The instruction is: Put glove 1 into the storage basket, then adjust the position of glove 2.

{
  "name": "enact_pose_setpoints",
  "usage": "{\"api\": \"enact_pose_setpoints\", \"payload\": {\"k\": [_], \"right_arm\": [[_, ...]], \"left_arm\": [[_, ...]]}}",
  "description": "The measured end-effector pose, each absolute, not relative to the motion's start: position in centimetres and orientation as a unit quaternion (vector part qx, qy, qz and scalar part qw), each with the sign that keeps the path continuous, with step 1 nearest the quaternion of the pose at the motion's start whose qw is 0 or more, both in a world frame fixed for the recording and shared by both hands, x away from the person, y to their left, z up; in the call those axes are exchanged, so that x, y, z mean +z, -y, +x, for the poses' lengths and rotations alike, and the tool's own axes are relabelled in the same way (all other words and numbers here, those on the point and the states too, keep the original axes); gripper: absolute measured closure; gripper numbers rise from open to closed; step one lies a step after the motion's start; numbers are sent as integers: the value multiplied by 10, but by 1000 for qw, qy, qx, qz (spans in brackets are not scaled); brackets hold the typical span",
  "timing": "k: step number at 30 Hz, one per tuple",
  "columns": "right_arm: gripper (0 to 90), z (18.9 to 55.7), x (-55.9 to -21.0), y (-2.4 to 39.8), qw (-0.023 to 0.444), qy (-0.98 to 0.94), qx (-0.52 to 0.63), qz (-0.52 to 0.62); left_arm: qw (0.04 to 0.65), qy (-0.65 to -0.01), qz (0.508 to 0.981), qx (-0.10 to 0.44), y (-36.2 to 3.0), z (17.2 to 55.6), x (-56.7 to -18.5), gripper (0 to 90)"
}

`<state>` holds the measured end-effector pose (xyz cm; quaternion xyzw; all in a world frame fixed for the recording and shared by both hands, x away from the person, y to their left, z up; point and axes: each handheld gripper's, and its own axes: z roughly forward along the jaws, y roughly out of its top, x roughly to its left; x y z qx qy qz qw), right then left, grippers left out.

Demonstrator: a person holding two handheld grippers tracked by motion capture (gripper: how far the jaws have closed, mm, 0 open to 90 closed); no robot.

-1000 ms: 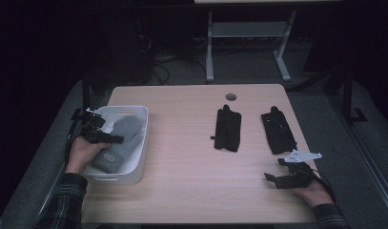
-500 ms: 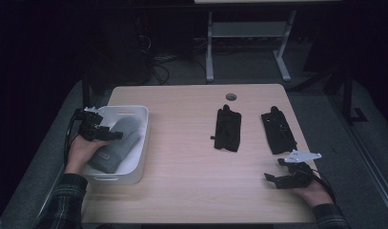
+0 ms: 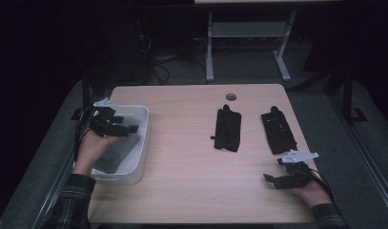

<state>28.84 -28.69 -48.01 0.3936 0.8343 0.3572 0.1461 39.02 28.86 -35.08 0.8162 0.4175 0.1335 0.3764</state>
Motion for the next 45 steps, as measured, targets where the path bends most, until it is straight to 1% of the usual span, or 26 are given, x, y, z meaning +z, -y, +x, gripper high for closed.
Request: {"api": "enact_pose_setpoints", "payload": {"k": [5,8,11,13,16,19,21,22,25,32,36,42,45], "right_arm": [[205,290,-477,286,138,-835,354,397],[267,291,-475,287,135,-835,355,397],[389,291,-471,288,137,-832,360,399],[518,292,-467,290,141,-827,363,404],[668,295,-460,293,152,-820,370,410],[806,303,-456,296,160,-815,370,417],[883,308,-454,297,161,-811,368,425],[898,311,-454,298,165,-808,368,429],[900,317,-450,300,170,-805,369,433],[900,342,-451,311,191,-799,350,451],[899,354,-454,314,198,-797,339,460],[900,364,-458,324,209,-791,321,477],[900,367,-465,326,196,-795,308,485]], "left_arm": [[391,-381,829,120,-255,386,-345,181],[397,-362,836,115,-235,384,-343,181],[403,-347,840,106,-216,382,-342,181],[405,-336,844,100,-203,379,-342,181],[411,-324,847,91,-184,375,-345,178],[414,-311,851,80,-169,370,-349,179],[420,-305,851,77,-160,366,-354,179],[421,-302,852,75,-156,364,-355,179],[424,-292,854,69,-144,357,-363,179],[399,-272,874,56,-119,340,-396,180],[375,-275,884,47,-117,335,-424,180],[340,-260,901,67,-121,328,-449,179],[331,-262,903,74,-125,327,-460,173]]}}
